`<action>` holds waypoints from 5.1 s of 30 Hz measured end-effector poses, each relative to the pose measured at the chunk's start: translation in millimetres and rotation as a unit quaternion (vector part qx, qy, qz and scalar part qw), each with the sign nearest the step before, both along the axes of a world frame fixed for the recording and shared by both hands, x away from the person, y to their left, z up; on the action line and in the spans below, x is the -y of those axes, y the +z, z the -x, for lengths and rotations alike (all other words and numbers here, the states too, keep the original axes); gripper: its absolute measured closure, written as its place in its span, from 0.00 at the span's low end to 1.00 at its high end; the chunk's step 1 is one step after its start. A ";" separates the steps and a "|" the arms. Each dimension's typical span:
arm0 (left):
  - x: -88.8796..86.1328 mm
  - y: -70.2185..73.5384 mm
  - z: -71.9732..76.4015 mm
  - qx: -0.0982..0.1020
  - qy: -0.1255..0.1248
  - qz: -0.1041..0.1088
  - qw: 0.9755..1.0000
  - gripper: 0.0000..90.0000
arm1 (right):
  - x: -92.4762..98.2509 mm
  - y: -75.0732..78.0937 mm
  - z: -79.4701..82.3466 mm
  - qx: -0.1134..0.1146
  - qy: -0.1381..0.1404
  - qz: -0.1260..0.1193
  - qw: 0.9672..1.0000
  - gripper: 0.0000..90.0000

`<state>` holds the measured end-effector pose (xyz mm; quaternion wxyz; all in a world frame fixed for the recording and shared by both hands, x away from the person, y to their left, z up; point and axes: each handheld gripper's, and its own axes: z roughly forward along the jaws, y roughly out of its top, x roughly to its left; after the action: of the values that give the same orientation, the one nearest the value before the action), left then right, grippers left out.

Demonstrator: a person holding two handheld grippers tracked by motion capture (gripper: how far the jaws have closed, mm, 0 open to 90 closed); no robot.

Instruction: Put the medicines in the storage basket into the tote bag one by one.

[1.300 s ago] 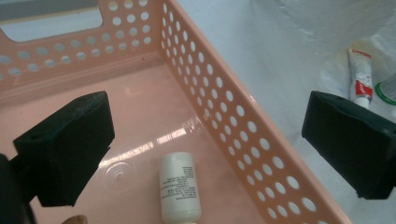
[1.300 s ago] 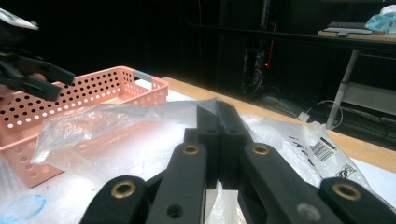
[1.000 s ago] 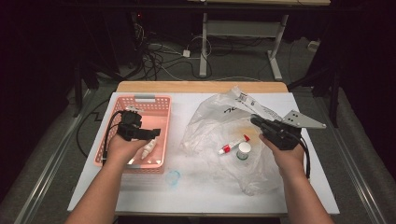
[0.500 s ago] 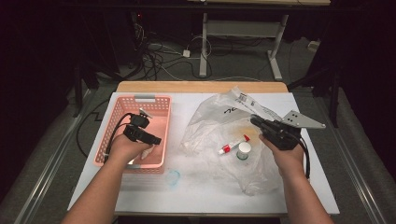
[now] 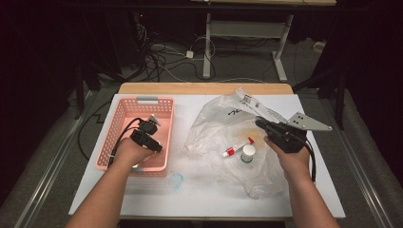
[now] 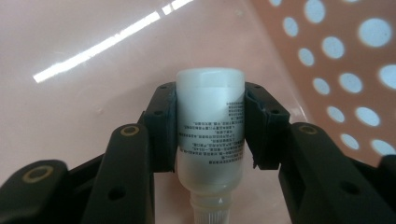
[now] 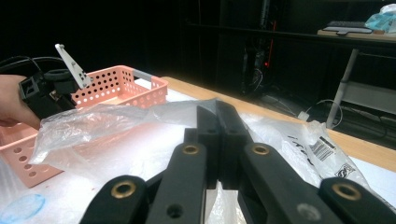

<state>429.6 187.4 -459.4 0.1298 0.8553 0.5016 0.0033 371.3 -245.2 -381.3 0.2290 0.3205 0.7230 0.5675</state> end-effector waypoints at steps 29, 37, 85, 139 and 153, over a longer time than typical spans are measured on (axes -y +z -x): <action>-2.0 37.0 28.1 0.142 -0.001 0.105 0.984 0.65 | -1.8 0.2 0.8 0.003 0.001 0.002 1.000 1.00; -6.6 46.2 50.1 0.200 0.005 0.146 0.969 0.65 | -3.1 -0.5 0.8 0.001 0.003 0.005 1.000 1.00; 103.7 48.3 128.7 0.270 -0.122 0.257 0.920 0.65 | -7.1 -2.6 1.2 -0.001 0.007 0.009 1.000 1.00; 229.9 -9.3 -1.4 0.275 -0.090 0.217 0.932 0.64 | -8.3 -1.8 -0.4 0.000 0.012 -0.002 1.000 1.00; 222.7 7.2 7.9 0.275 -0.096 0.226 0.930 0.52 | -7.4 -1.9 -0.6 0.000 0.013 0.000 1.000 1.00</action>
<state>421.7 -35.2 -452.2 0.4520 0.8128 0.3495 0.1131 371.9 -237.8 -383.1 0.2214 0.3111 0.7271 0.5705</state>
